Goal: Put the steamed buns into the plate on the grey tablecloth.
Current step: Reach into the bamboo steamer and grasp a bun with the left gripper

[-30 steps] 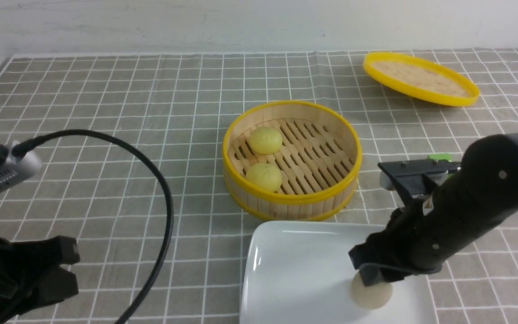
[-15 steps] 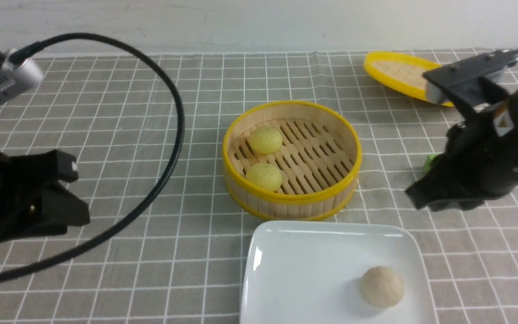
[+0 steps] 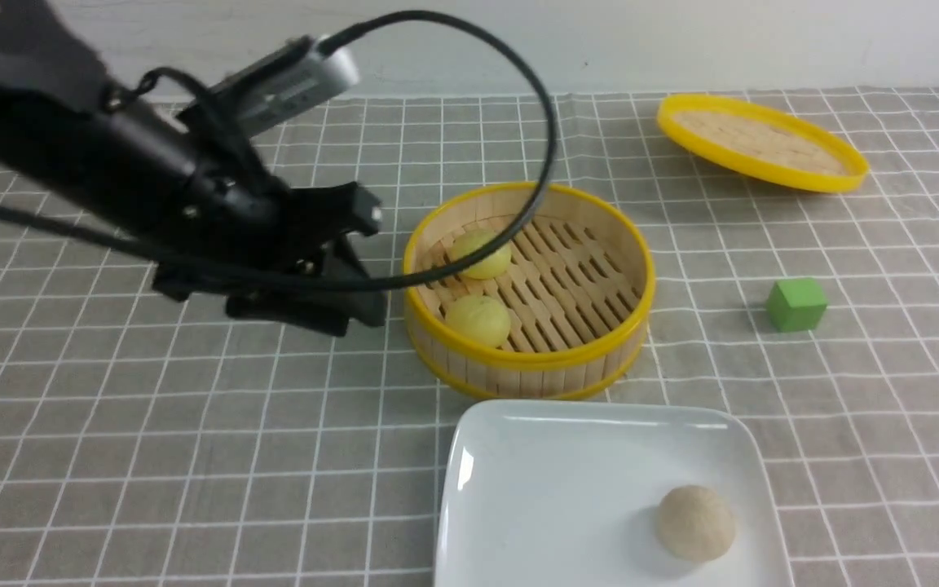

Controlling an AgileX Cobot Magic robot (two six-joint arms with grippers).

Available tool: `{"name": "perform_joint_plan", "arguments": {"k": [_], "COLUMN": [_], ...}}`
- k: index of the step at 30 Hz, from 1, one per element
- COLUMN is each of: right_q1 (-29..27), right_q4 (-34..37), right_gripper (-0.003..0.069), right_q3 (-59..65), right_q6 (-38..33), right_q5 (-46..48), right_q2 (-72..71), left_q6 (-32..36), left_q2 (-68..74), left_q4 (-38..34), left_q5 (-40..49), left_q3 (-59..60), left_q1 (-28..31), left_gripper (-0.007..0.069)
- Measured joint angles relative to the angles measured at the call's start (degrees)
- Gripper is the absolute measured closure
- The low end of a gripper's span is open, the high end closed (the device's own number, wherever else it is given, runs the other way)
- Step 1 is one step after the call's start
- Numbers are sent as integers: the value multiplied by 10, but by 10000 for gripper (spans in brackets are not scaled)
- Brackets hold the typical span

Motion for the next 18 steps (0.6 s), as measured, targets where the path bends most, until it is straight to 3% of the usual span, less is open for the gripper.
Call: {"name": "perform_joint_plan", "arguments": {"k": [5, 10, 18], "right_q1": [0, 0, 0], "right_q4": [-3, -4, -4], "right_gripper": [672, 669, 664], "right_q3": [63, 85, 85], "right_q6": [15, 18, 20], "right_q5": [-29, -56, -92], "right_q2": [-42, -52, -53], "left_q6": [-52, -74, -83], "left_q2": [111, 223, 319], "left_q4": [61, 147, 229], "left_q5": [9, 25, 27], "left_q3": [-140, -271, -347], "left_q1": [-52, -108, -146], "left_gripper": [359, 287, 218]}}
